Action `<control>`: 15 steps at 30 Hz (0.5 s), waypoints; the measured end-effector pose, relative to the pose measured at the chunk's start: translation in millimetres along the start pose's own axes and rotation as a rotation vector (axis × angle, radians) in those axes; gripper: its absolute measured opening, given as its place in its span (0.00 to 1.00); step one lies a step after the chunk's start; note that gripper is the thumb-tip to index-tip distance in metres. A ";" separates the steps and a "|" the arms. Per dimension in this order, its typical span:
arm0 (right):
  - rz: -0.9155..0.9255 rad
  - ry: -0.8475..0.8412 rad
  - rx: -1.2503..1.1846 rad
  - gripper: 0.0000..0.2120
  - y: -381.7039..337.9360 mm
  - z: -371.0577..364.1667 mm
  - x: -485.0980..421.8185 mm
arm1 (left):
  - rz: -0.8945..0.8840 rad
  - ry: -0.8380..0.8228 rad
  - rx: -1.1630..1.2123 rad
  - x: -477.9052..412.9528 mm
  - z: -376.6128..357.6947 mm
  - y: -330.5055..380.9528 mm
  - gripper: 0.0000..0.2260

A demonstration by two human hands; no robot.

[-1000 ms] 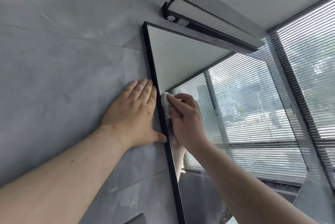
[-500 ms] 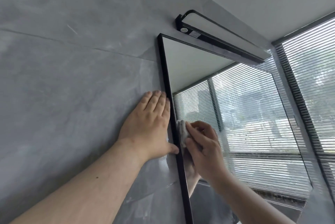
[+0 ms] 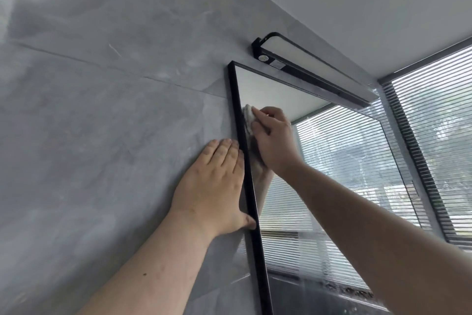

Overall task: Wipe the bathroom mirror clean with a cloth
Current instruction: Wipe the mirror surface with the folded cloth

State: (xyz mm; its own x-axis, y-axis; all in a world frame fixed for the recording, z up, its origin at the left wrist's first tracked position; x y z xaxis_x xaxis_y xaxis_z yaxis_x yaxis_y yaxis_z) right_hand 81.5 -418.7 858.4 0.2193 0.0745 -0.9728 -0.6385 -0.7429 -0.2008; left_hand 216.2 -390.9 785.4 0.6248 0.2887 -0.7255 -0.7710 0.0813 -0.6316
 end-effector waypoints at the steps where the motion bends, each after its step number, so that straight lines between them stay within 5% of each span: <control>1: 0.007 0.001 0.000 0.15 -0.9 -1.3 -8.6 | 0.004 0.007 0.004 0.5 0.1 -0.3 0.57; 11: 0.162 0.062 -0.018 0.16 19.1 4.7 56.2 | 0.033 -0.078 -0.017 -2.9 -1.1 -1.5 0.59; 15: 0.221 0.061 -0.058 0.16 21.8 1.1 48.0 | 0.001 0.018 0.027 -15.5 5.2 -9.2 0.47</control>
State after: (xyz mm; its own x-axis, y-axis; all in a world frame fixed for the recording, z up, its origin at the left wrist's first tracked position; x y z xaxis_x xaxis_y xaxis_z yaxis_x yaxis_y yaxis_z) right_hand 77.3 -430.5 807.3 0.1238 -0.1332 -0.9833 -0.6326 -0.7740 0.0252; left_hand 213.0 -391.2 803.8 0.6256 0.2714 -0.7314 -0.7749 0.1070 -0.6230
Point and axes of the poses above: each hand's wrist, its own x-axis away from the middle knuckle, its own z-axis out of the back of the hand, y = z × x, the point moved 7 cm from there along -x, towards the middle knuckle, and after that the axes turned 2 degrees about -z, right-handed, at the moved point
